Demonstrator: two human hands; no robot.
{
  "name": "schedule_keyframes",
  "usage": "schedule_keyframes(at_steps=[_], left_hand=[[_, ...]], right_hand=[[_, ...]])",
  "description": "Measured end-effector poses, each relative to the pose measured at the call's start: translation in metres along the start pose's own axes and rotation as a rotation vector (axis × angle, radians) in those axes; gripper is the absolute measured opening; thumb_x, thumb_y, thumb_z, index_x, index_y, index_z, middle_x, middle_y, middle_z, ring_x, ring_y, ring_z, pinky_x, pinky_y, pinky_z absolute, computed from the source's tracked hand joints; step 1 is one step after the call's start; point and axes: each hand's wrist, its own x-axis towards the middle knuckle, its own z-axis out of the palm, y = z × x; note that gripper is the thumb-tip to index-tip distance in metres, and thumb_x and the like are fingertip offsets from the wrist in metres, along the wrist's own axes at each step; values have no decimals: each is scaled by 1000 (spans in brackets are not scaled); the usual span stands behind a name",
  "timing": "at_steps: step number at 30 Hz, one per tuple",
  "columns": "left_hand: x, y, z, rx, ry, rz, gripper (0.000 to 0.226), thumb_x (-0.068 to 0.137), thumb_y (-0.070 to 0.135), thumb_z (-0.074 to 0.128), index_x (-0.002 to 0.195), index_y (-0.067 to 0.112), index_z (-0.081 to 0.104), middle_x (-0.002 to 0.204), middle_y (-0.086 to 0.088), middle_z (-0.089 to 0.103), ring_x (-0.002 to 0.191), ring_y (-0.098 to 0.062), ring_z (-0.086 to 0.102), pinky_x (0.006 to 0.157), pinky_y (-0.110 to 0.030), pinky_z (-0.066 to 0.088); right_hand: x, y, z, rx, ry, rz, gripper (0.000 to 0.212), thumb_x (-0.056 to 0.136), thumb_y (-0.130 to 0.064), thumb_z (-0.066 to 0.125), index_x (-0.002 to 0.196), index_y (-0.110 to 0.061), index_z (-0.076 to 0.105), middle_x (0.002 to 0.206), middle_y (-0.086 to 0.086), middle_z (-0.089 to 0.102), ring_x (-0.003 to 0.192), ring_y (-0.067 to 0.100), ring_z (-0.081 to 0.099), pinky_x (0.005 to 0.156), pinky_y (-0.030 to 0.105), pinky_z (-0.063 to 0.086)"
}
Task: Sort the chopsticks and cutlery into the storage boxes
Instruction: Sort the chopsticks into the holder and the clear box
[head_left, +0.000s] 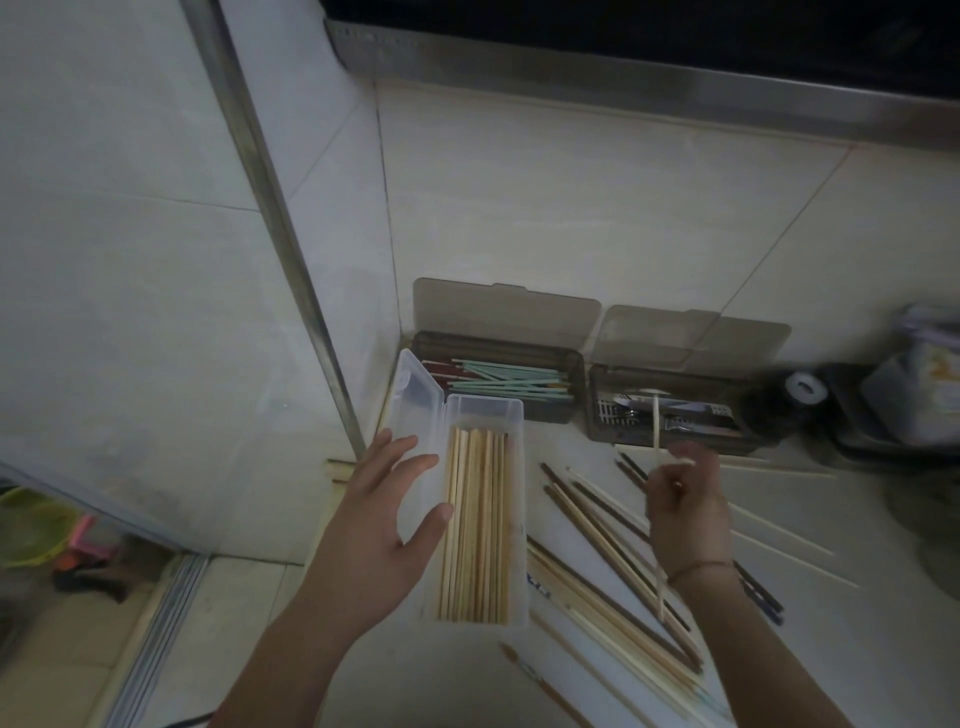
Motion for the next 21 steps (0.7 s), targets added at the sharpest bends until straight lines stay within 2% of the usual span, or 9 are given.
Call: schedule_keyframes(at_steps=[2, 4, 6, 7, 9, 12, 14, 17, 21], left_hand=[[0, 0, 0, -2, -1, 4, 55, 85, 58, 45, 131, 28, 54, 148, 14, 38, 145, -1, 13, 114, -30, 21], [0, 0, 0, 4, -3, 7, 55, 85, 57, 45, 131, 28, 53, 148, 14, 37, 145, -1, 12, 114, -29, 20], [0, 0, 0, 6, -7, 10, 54, 86, 57, 46, 131, 28, 53, 148, 15, 37, 145, 0, 11, 113, -29, 20], [1, 0, -1, 6, -9, 11, 53, 86, 56, 46, 131, 28, 53, 148, 15, 37, 145, 0, 11, 113, -29, 20], [0, -1, -1, 11, -11, 12, 51, 87, 54, 49, 131, 28, 53, 148, 14, 37, 145, -1, 12, 114, -31, 22], [1, 0, -1, 10, -11, 2, 54, 86, 55, 47, 131, 26, 54, 148, 13, 38, 145, -2, 13, 114, -32, 24], [1, -1, -1, 3, -8, -4, 57, 84, 57, 45, 131, 26, 54, 148, 13, 38, 145, -1, 13, 113, -29, 22], [1, -1, -1, 4, -1, -13, 57, 86, 58, 46, 131, 25, 54, 148, 12, 38, 145, -2, 14, 114, -31, 23], [-1, -2, 1, 13, -4, -18, 54, 89, 58, 48, 132, 25, 54, 148, 12, 38, 145, -3, 14, 115, -33, 24]], right_hand=[[-3, -25, 6, 258, -49, 31, 36, 93, -7, 50, 91, -43, 46, 82, -1, 58, 57, 10, 60, 45, 20, 48], [-13, -42, 23, 448, -185, 84, 37, 94, -5, 49, 89, -41, 53, 84, 2, 58, 61, 15, 62, 52, 30, 55], [-29, -53, 44, 542, -317, 121, 37, 95, -2, 45, 89, -37, 57, 85, 4, 58, 64, 17, 63, 58, 38, 59], [-38, -56, 54, 522, -356, 99, 38, 95, -2, 44, 88, -37, 58, 85, 3, 59, 64, 15, 63, 60, 34, 59], [-55, -56, 76, 294, -400, -50, 42, 93, 2, 45, 92, -38, 58, 89, -3, 59, 68, 10, 63, 65, 21, 56], [-70, -52, 104, -157, -565, -247, 57, 85, 12, 47, 126, -26, 51, 125, -4, 42, 79, 3, 58, 76, 8, 47], [-74, -49, 114, -334, -682, -274, 71, 83, 12, 51, 144, -21, 34, 141, 1, 28, 97, 15, 60, 89, 16, 47], [-74, -50, 120, -523, -804, -280, 76, 85, 4, 53, 149, -18, 18, 147, 5, 19, 110, 26, 58, 96, 31, 48], [-73, -54, 122, -776, -1002, -219, 47, 94, -15, 51, 139, -7, 38, 138, 14, 42, 116, 29, 55, 96, 39, 48]])
